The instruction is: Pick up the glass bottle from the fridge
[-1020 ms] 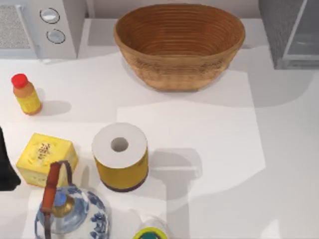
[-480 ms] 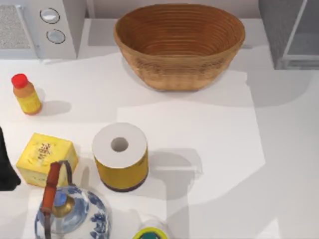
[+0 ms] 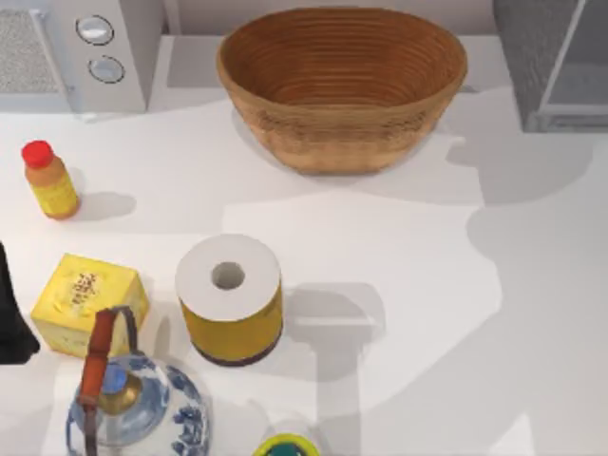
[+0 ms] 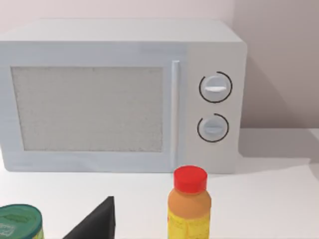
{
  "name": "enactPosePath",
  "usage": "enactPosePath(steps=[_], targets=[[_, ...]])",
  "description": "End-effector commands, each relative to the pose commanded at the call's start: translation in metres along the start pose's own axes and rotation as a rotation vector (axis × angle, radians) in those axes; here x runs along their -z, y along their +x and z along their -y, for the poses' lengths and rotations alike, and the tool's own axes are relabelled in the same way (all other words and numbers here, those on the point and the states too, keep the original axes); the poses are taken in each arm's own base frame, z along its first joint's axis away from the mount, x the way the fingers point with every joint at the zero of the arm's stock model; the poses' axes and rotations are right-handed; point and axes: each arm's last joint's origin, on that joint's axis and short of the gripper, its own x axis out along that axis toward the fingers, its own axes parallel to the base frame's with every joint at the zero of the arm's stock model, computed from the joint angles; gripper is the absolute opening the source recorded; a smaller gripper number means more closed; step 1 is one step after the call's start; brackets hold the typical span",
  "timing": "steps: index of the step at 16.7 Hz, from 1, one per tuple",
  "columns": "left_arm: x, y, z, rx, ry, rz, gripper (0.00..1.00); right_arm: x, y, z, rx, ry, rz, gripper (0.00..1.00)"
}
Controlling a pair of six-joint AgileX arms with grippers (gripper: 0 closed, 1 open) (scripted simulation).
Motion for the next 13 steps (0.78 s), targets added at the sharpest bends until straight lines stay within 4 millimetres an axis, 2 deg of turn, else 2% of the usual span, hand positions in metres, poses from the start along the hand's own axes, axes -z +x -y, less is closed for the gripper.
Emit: enactPosePath(steps=[3, 10, 13], targets=[[0.0, 0.0, 0.0, 0.0, 0.0, 0.0, 1.0, -0.006, -0.015, 0.0, -0.004, -0.005, 0.015, 0.0], [0.0, 0.0, 0.0, 0.0, 0.0, 0.0, 1.0, 0.003, -0.091, 0.0, -0.001, 0.003, -0.011, 0.0], [0.0, 0.0, 0.0, 0.0, 0.0, 0.0, 1.0, 0.001, -0.099, 0.0, 0.001, 0.0, -0.001, 0.0]])
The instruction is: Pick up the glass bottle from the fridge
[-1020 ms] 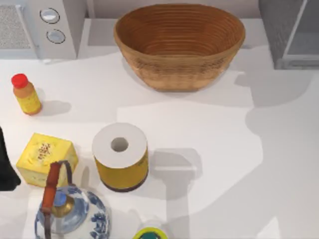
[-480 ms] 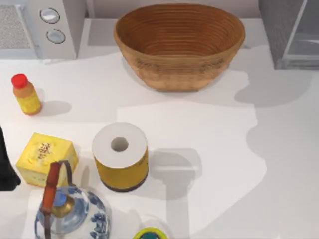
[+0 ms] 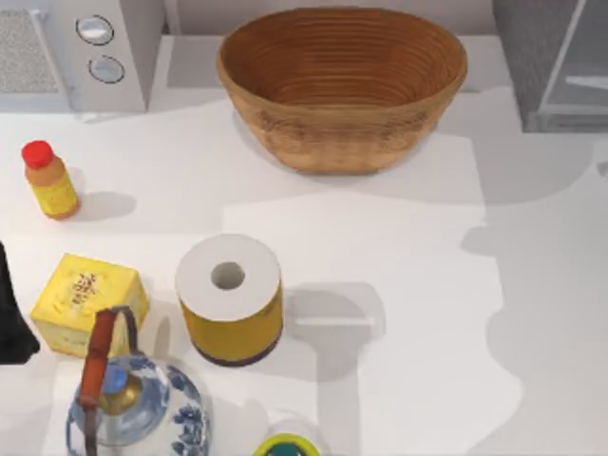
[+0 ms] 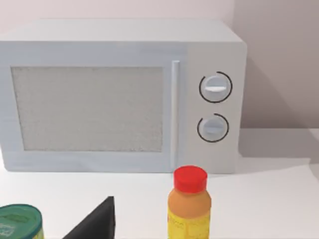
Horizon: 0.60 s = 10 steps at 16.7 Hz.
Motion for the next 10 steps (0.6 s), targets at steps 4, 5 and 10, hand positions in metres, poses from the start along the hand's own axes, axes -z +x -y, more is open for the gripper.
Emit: enactPosePath(steps=[4, 5, 10], targets=[[0.0, 0.0, 0.0, 0.0, 0.0, 0.0, 1.0, 0.001, 0.001, -0.002, -0.005, 0.003, -0.006, 0.0], [0.0, 0.0, 0.0, 0.0, 0.0, 0.0, 1.0, 0.0, 0.0, -0.003, -0.006, 0.004, -0.008, 0.0], [0.0, 0.0, 0.0, 0.0, 0.0, 0.0, 1.0, -0.028, -0.024, -0.021, -0.008, 0.007, -0.019, 0.0]])
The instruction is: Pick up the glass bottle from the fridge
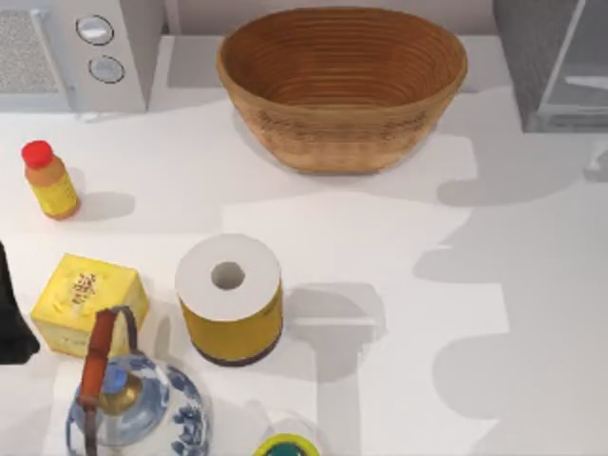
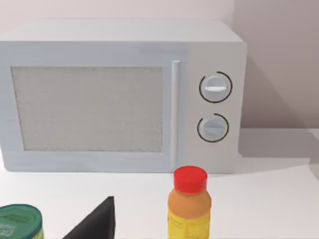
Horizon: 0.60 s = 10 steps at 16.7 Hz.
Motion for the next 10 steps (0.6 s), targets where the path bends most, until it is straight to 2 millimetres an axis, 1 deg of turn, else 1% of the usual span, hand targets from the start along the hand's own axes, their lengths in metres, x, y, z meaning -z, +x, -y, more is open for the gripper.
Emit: enactPosePath(steps=[3, 6, 8, 10], targets=[[0.0, 0.0, 0.0, 0.0, 0.0, 0.0, 1.0, -0.028, -0.035, -0.019, 0.003, -0.002, 0.008, 0.0], [0.0, 0.0, 0.0, 0.0, 0.0, 0.0, 1.0, -0.05, -0.087, -0.04, 0.004, -0.005, 0.035, 0.0], [0.0, 0.0, 0.0, 0.0, 0.0, 0.0, 1.0, -0.053, -0.126, -0.053, 0.004, -0.004, 0.056, 0.0], [0.0, 0.0, 0.0, 0.0, 0.0, 0.0, 1.0, -0.046, -0.16, -0.063, 0.003, -0.001, 0.073, 0.0]])
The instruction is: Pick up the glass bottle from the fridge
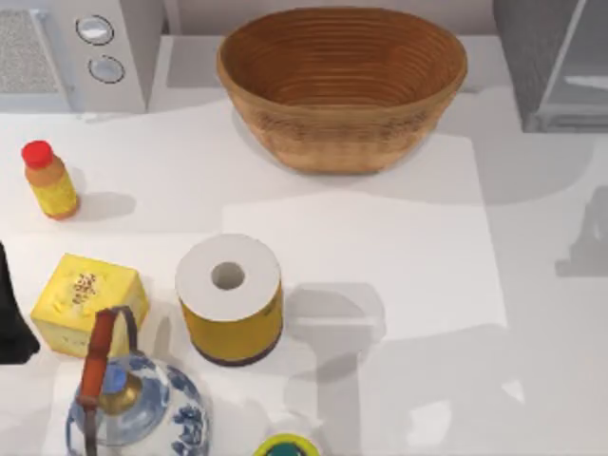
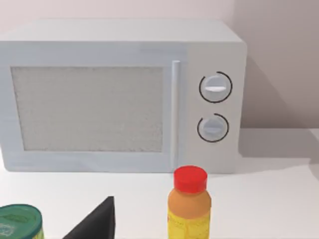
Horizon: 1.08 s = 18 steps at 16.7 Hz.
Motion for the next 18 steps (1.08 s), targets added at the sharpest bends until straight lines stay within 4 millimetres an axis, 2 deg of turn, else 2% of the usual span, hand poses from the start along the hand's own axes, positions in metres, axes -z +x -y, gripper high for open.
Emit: enactPosePath(steps=[3, 6, 10, 18], targets=[[0.0, 0.0, 0.0, 0.0, 0.0, 0.0, 1.0, 0.022, -0.038, -0.01, -0.002, 0.008, 0.004, 0.0], [0.0, 0.0, 0.0, 0.0, 0.0, 0.0, 1.0, 0.047, -0.056, -0.015, -0.004, 0.016, -0.017, 0.0], [0.0, 0.0, 0.0, 0.0, 0.0, 0.0, 1.0, 0.068, -0.063, -0.018, -0.006, 0.019, -0.045, 0.0], [0.0, 0.0, 0.0, 0.0, 0.0, 0.0, 1.0, 0.066, -0.062, -0.019, -0.007, 0.021, -0.038, 0.0]])
